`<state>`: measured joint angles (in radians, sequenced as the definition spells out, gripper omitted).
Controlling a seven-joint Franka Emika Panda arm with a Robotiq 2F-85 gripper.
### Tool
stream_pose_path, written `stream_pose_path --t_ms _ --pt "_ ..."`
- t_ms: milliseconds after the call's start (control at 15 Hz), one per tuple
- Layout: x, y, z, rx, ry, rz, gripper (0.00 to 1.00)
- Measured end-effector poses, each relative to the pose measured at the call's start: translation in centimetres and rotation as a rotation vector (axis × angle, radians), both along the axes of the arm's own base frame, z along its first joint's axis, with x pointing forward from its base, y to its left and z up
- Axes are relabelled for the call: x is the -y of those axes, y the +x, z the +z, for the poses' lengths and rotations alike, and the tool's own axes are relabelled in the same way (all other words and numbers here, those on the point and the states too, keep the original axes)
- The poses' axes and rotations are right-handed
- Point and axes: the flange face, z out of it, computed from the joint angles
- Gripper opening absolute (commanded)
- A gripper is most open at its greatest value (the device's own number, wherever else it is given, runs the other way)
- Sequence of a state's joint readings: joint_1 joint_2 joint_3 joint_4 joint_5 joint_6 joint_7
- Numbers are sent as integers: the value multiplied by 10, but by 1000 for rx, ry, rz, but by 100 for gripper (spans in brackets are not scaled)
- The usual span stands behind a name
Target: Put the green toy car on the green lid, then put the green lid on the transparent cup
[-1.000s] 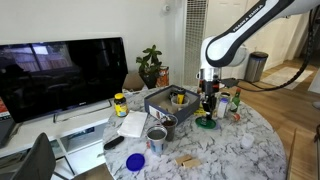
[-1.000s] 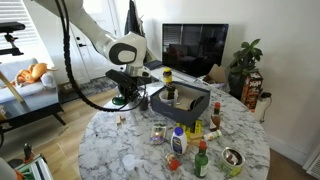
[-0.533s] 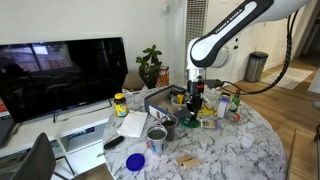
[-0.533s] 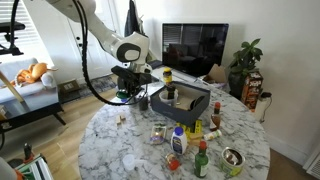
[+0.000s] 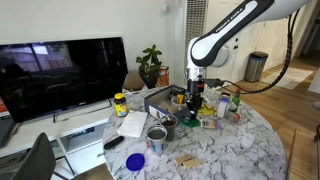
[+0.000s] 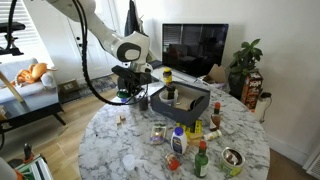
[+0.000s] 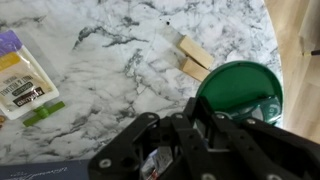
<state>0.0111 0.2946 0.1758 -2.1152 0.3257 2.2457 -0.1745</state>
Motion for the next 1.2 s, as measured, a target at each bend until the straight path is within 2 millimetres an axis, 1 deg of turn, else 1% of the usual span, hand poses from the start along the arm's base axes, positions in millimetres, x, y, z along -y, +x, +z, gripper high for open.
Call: stream_pose_path --t_ms 267,600,1200 --pt "0 10 7 27 -5 -45 2" --pt "-2 26 11 50 -31 -185 2" --pt "-5 49 -10 51 -146 -425 2"
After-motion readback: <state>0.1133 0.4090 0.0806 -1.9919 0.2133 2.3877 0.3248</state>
